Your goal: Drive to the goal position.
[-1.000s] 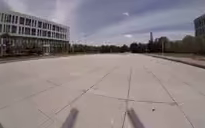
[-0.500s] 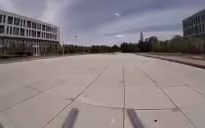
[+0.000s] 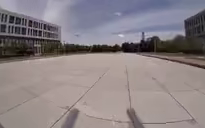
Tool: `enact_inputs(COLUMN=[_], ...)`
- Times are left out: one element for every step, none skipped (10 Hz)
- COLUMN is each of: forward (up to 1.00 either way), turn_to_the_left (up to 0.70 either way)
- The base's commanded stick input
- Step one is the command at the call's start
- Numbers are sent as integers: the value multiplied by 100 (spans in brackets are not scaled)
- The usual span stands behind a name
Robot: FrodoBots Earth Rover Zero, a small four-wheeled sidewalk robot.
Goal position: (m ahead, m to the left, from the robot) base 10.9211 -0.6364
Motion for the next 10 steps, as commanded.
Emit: enact_inputs(forward=[50,50,50,50,50,50,50,50,50,50], turn_to_the_left=[0,0,0,0,0,0,0,0,-40,-50])
